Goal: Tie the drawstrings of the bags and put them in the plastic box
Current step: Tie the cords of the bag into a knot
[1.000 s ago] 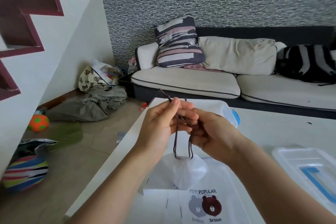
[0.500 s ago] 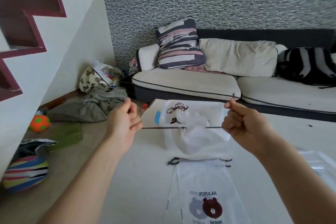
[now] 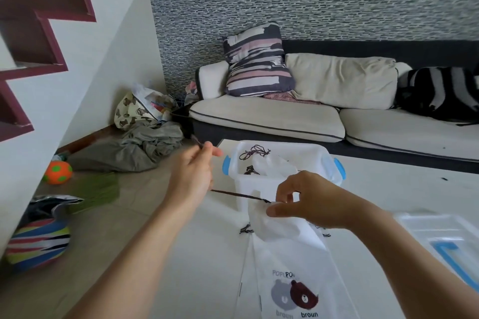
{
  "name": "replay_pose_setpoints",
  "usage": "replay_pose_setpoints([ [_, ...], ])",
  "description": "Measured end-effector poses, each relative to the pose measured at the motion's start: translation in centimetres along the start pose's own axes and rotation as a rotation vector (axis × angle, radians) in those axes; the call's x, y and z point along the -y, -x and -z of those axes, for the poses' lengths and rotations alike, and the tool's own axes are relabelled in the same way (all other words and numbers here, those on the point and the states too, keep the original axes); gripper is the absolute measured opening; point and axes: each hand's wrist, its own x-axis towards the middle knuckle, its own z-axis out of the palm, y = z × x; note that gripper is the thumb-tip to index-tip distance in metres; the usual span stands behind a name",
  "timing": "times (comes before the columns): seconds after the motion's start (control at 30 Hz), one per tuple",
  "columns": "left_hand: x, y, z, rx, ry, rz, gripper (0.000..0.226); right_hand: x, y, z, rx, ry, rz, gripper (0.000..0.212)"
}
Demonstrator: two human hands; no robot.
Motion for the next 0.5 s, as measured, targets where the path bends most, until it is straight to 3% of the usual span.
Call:
replay_pose_setpoints([
  [0.07, 0.5, 0.1, 0.2, -0.021, -0.296, 0.119, 0.031, 0.2, 0.0, 0.0, -0.025, -0.096, 0.032, 0.035],
  [0.13, 1.2, 0.6, 0.3, 0.034, -0.574, 0.281, 0.082, 0.3, 0.0, 0.1, -0.038, -0.166, 0.048, 0.028],
  [0.17, 1.4, 1.0, 0.3, 0.081, -0.617, 0.252, 0.094, 0.4, 0.0, 0.0, -0.042, -0.194, 0.054, 0.025],
  [0.27, 1.3, 1.7, -0.3, 0.274, -0.612, -0.07, 0.057, 0.5, -0.3, -0.2, -0.087, -0.296, 0.073, 0.022],
  [0.3, 1.3, 1.9, -0.4, 0.353, -0.552, -0.143, 0.055, 0.6, -0.3, -0.2, -0.095, -0.353, 0.063, 0.023],
  [0.37, 1.0, 2.5, -0.9, 0.47, -0.394, -0.159, 0.054, 0.6, -0.3, -0.2, -0.084, -0.476, 0.027, 0.026],
  [0.5, 1.0, 2.6, -1.5, 0.541, -0.24, -0.204, 0.047, 0.6, -0.3, -0.3, -0.009, -0.519, -0.035, 0.031],
])
